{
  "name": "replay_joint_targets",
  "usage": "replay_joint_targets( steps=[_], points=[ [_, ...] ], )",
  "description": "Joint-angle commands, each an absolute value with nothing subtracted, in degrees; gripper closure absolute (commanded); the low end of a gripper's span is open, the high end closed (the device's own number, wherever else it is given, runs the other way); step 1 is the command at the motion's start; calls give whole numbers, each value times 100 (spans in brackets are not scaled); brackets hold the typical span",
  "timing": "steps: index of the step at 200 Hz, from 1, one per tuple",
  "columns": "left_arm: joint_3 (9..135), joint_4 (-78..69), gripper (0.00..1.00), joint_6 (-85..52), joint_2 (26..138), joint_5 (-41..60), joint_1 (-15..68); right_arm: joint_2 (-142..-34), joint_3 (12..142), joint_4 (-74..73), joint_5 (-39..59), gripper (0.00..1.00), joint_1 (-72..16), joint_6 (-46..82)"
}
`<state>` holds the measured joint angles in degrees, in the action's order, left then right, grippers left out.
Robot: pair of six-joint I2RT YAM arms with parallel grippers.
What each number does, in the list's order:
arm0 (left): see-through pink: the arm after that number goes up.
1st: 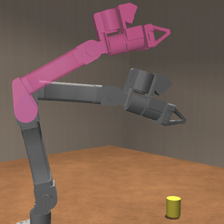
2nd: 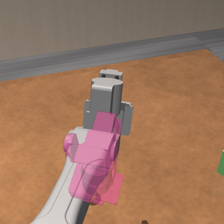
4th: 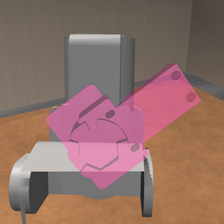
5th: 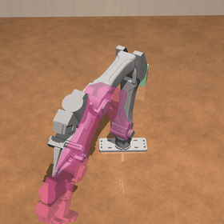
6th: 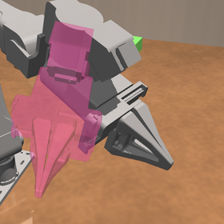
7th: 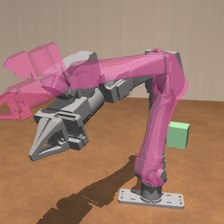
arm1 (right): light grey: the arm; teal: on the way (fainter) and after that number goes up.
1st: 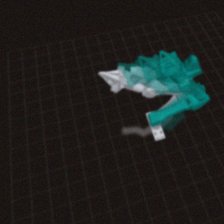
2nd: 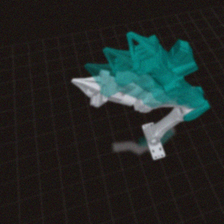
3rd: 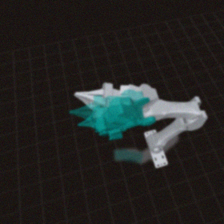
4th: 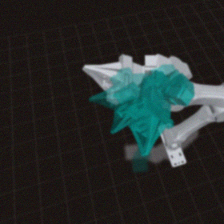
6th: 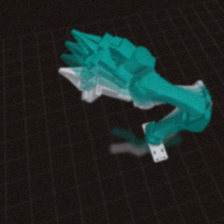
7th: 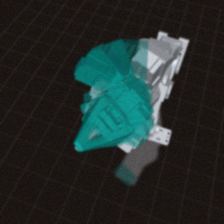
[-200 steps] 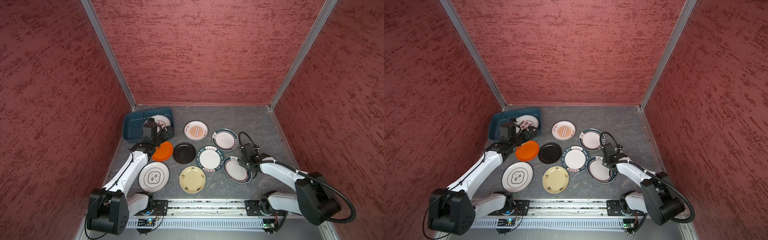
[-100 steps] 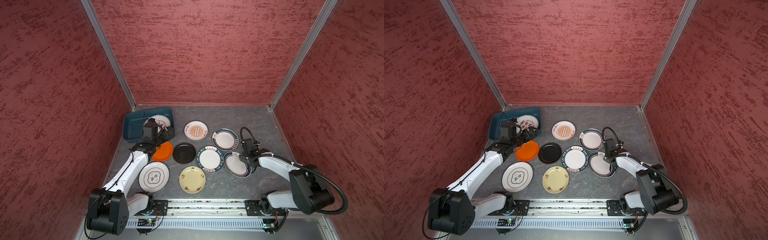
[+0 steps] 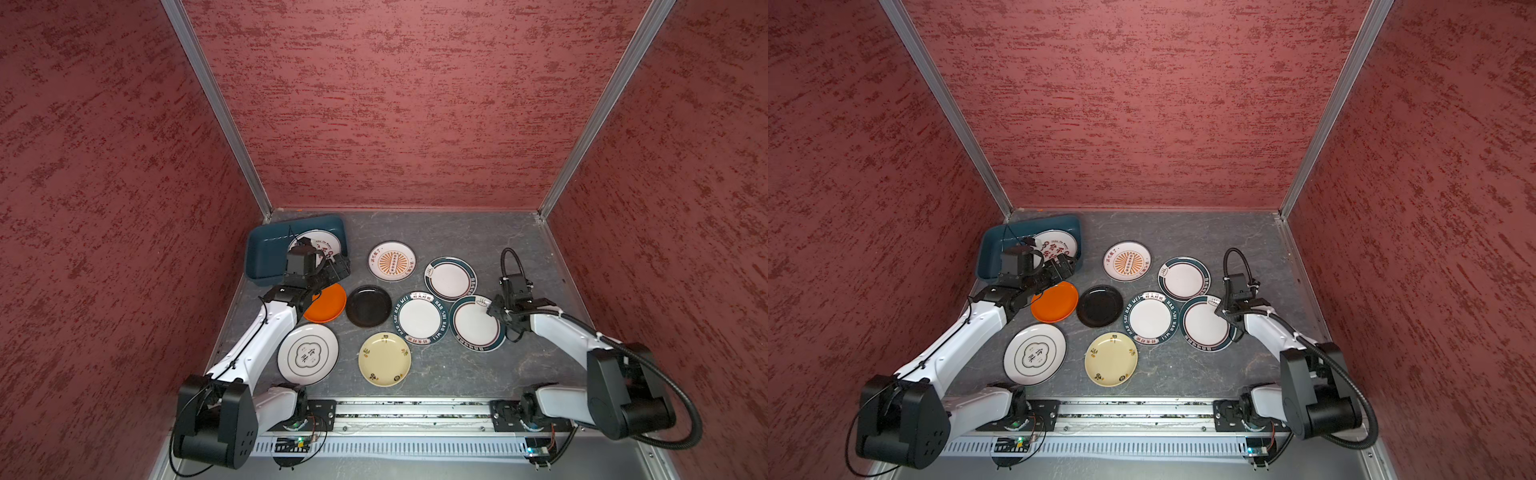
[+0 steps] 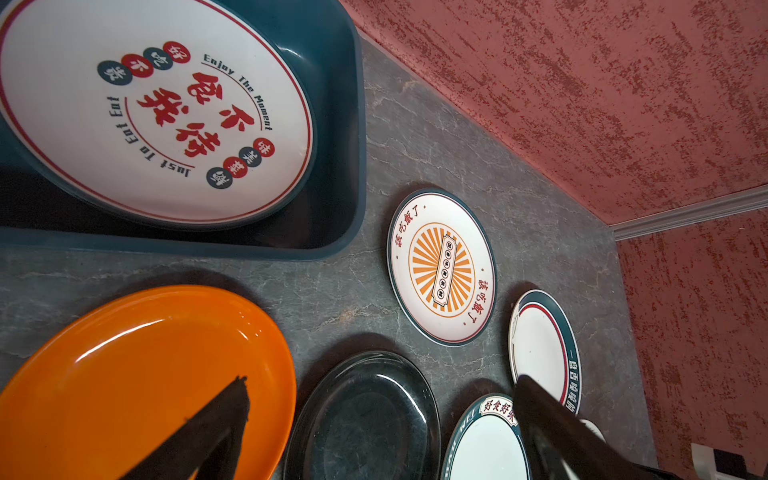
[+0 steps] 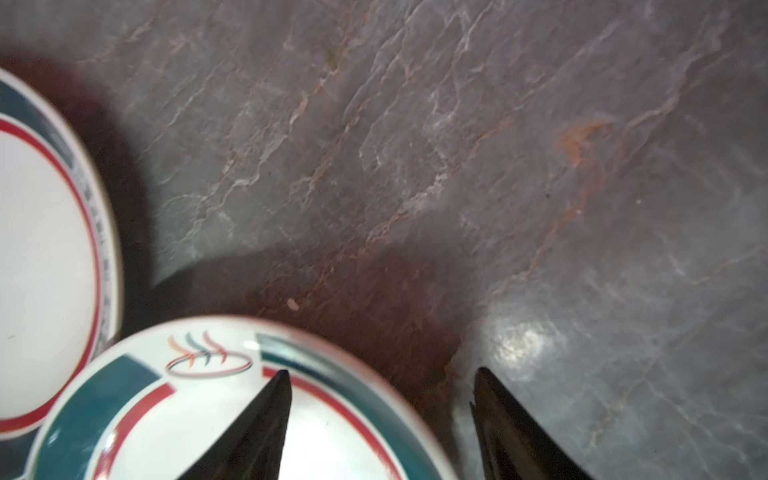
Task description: Place the plates into the plastic bin on the countertop
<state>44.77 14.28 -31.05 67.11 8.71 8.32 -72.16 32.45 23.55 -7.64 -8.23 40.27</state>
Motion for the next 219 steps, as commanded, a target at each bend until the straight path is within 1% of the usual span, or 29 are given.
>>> replay_joint_targets(
  steps=[1,40,68,90,116,156,184,219],
  points=[
    [4514,1426,1,-3058,6733,912,852,-6801,2922,2029,-28,27,-755,4178],
    [4547,1463,1,-3155,6716,914,938,-6415,2583,1990,498,28,-747,4301],
    [4518,1521,1,-3216,6578,767,1033,-6206,2415,2159,485,31,-742,4313],
    [4506,1585,1,-3234,6478,679,1114,-6063,2263,2206,466,31,-743,4320],
    [4549,1689,1,-3243,6410,579,1203,-5846,2011,2111,659,34,-743,4407],
    [4623,1793,1,-3243,6358,468,1349,-5257,1626,1980,941,44,-741,4610],
    [4659,1828,1,-3252,6351,403,1425,-4916,1374,1788,1216,48,-738,4708],
    [4700,1889,1,-3252,6336,389,1494,-4787,998,1207,1741,53,-745,4951]
  ],
)
